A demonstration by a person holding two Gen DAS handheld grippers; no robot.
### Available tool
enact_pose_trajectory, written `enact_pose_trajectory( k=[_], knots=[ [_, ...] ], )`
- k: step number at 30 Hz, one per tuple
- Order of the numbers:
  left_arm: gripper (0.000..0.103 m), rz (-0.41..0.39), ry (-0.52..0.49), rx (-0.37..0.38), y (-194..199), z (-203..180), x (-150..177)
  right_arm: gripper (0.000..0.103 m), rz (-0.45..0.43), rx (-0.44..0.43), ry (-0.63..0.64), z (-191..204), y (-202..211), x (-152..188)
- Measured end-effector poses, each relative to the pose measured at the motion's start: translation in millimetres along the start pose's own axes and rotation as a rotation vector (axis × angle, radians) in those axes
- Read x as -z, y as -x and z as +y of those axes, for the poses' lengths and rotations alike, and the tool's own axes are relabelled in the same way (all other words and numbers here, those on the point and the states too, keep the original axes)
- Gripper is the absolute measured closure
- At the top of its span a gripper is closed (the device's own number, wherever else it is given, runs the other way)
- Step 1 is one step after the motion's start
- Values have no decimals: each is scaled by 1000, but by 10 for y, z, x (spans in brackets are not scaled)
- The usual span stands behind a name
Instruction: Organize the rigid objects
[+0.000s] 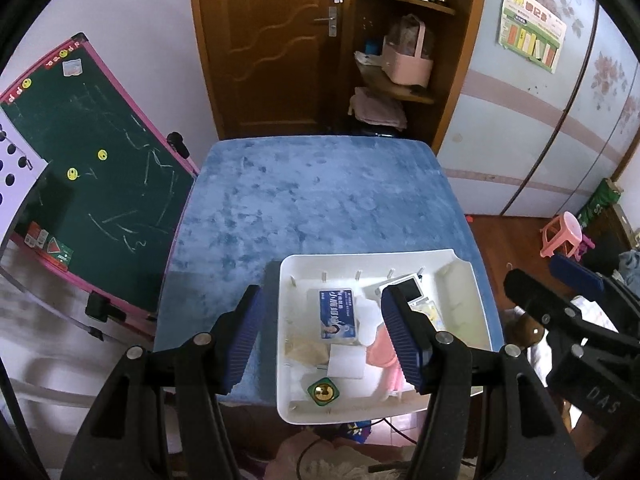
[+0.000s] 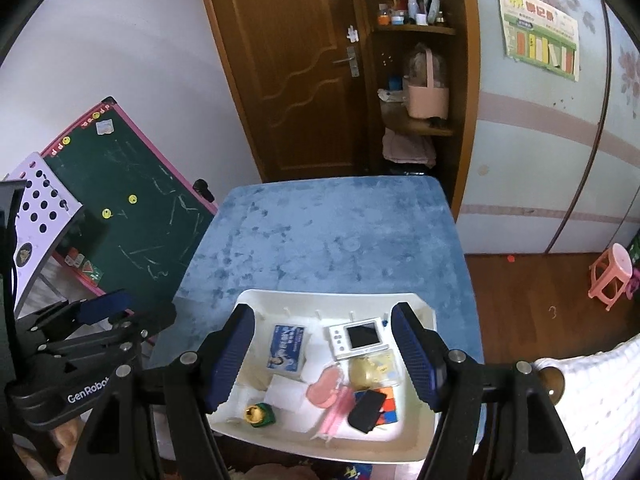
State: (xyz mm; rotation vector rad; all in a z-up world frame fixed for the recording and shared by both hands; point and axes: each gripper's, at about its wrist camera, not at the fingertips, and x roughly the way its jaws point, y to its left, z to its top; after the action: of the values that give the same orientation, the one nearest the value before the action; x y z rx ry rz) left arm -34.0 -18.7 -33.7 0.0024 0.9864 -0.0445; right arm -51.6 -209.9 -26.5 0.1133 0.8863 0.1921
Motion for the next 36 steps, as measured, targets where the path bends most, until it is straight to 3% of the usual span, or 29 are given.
enact_pose_trajectory(
  k=[13,36],
  knots=[
    [38,29,-6,-3,-11,189,26,31,-13,43,3,312,84,45],
    [35,33,-12,-26,-45,271,23,31,-6,77,-17,369,75,66]
  ],
)
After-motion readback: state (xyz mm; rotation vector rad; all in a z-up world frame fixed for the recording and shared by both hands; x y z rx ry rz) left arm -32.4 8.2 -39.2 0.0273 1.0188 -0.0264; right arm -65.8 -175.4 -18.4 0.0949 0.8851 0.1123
